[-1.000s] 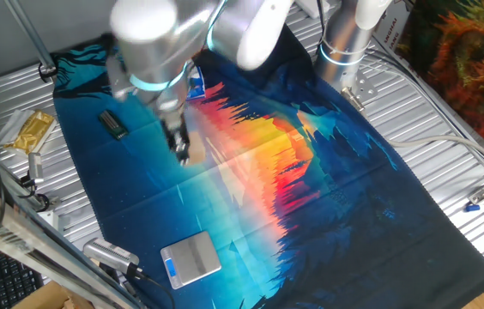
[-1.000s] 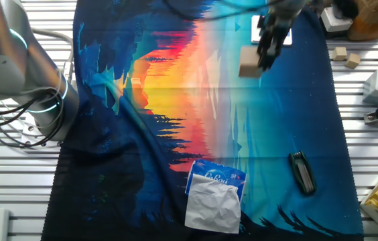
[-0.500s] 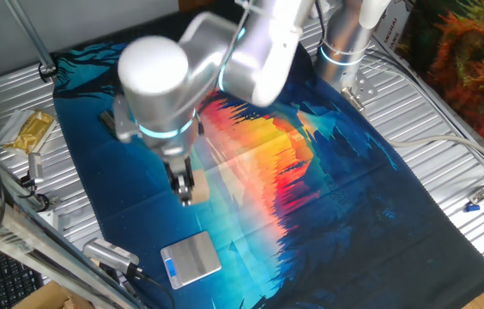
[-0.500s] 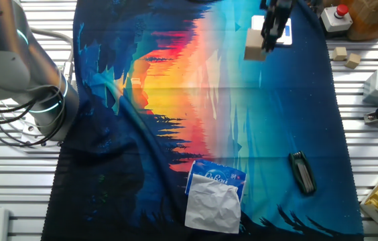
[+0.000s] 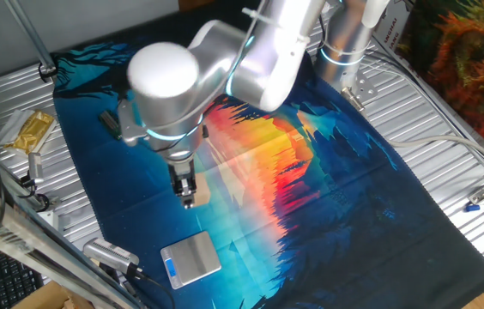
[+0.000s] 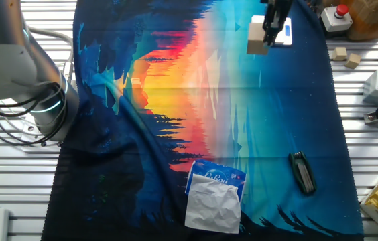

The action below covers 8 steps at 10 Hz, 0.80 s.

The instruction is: Place the block on the scale

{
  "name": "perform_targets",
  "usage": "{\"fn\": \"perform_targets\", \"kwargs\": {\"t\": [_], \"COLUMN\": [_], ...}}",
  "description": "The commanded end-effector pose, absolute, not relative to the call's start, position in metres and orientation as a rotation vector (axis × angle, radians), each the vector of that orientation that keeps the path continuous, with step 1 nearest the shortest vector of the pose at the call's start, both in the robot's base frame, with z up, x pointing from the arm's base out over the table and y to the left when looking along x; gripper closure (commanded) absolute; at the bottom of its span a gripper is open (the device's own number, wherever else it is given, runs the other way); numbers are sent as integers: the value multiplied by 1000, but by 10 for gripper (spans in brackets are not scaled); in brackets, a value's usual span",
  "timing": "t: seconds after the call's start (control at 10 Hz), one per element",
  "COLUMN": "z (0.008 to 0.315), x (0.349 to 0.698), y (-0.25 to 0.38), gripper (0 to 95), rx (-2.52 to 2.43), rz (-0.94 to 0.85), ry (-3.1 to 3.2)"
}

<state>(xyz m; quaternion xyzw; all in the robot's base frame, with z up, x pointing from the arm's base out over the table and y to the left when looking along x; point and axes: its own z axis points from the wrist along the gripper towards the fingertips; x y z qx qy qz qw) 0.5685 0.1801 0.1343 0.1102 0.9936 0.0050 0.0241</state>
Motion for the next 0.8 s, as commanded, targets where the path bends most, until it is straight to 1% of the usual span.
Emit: {"fn": "perform_targets", "kwargs": {"t": [0.1,0.8], "z": [133,133], "x": [572,572], "y": [182,182], "gripper": [950,950], "rx": [337,291], "rz": [10,9], "ry": [3092,3122]}}
